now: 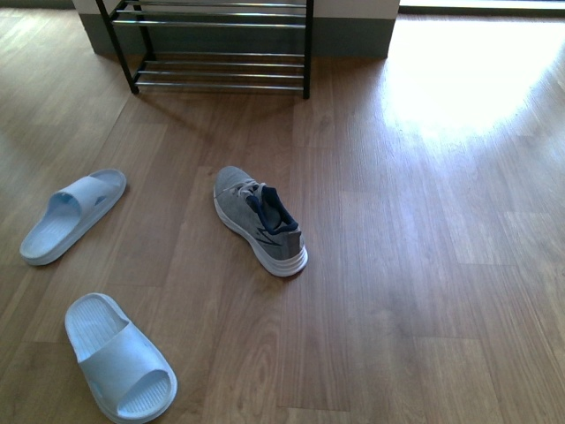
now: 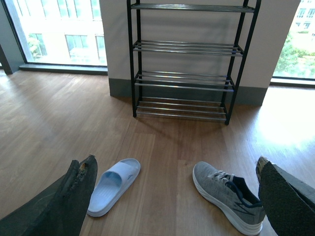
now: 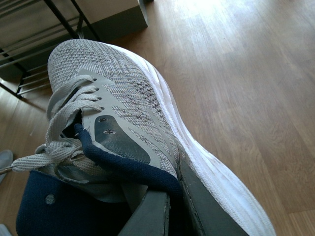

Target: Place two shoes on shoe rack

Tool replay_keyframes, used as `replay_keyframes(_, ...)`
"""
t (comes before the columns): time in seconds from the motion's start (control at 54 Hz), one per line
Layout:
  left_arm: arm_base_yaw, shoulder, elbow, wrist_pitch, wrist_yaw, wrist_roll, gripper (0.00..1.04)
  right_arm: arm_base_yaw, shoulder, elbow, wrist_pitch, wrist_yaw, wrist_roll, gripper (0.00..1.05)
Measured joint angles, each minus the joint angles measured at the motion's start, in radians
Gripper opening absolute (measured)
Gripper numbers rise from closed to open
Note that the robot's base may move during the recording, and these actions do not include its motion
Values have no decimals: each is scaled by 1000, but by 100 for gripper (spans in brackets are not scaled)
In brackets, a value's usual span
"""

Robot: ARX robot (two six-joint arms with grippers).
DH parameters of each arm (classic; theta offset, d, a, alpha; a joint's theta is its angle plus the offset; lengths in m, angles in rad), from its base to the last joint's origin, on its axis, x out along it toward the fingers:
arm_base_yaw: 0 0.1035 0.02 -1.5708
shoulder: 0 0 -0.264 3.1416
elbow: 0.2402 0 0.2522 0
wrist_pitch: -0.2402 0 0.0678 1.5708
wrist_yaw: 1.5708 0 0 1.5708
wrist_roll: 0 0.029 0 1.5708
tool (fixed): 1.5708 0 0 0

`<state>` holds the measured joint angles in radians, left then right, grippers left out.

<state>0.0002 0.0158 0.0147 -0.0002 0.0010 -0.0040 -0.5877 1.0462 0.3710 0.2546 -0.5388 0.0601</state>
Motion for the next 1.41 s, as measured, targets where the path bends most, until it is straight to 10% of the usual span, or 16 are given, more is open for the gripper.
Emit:
replay_keyframes(1.353, 0, 0, 0, 0, -1, 0, 95, 0, -2, 0, 0, -9, 0, 1)
replay_keyframes(1.408, -45, 35, 24, -69, -153, -43, 95, 0, -2, 0, 0, -8, 0, 1)
